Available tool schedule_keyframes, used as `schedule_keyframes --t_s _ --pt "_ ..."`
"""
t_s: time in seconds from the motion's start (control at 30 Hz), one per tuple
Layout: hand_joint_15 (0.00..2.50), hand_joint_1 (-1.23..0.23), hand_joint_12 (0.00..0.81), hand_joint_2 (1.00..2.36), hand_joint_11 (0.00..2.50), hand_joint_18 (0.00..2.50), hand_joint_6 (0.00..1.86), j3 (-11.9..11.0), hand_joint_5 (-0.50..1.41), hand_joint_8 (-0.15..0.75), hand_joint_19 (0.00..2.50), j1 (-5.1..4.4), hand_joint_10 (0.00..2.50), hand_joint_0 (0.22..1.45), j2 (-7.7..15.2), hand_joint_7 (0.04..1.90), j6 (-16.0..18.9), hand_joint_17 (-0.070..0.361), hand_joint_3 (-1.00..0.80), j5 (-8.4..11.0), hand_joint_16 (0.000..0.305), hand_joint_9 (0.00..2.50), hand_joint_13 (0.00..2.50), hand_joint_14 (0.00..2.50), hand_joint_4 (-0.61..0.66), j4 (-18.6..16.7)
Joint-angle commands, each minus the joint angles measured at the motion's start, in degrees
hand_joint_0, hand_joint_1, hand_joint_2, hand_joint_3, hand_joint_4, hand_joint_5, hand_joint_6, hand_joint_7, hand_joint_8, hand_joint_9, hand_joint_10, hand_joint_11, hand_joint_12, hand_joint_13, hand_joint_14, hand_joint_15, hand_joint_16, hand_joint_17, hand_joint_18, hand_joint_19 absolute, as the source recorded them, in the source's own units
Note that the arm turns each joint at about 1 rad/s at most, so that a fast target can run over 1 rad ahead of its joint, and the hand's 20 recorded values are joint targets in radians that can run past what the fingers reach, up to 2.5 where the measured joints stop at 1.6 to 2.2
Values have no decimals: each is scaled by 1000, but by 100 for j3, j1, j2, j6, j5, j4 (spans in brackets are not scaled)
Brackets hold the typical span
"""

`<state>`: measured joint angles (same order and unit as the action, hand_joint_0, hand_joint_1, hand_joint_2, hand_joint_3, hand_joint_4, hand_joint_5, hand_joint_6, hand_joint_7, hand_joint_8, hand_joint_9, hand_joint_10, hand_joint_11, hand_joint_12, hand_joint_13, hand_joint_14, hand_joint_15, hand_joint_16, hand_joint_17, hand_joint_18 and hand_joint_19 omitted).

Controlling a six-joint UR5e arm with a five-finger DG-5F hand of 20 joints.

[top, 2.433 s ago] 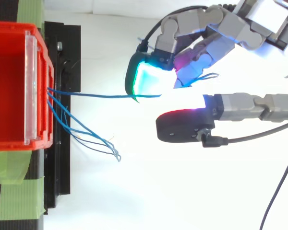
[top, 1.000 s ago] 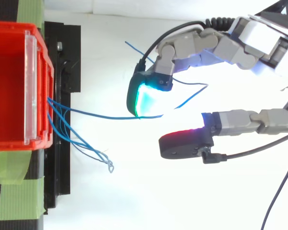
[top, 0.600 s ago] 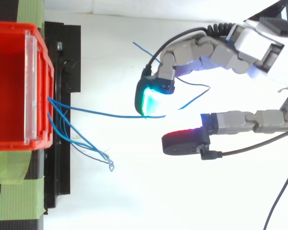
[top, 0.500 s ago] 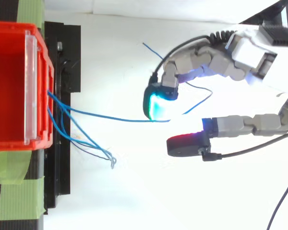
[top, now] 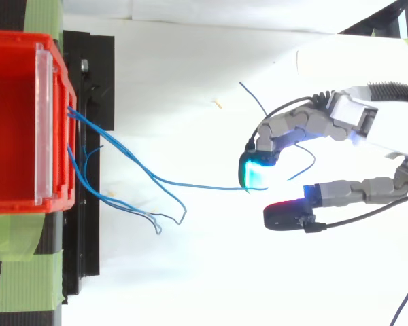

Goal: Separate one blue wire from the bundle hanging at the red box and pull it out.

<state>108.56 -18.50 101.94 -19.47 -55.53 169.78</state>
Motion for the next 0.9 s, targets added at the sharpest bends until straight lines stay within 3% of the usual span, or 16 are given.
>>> schedule_keyframes --t_s 0.0,0.17,0.67,0.87 --pt "452 -764 368 1026 965 340 758 77 -132 319 577 -75 19 606 1 1257 154 109 56 25 49 632 340 17 -92 20" --pt "454 -763 366 1026 966 342 761 77 -132 317 577 -119 19 606 1 1241 242 109 56 7 49 628 343 17 -95 143" --pt "466 -764 362 1026 1085 352 763 86 -134 310 575 -154 20 608 1 1241 207 108 57 -2 48 634 354 17 -88 -841" --pt "467 -765 363 1026 1237 361 764 86 -133 301 574 -163 17 608 1 1237 207 108 55 -2 48 648 368 16 -88 -859"
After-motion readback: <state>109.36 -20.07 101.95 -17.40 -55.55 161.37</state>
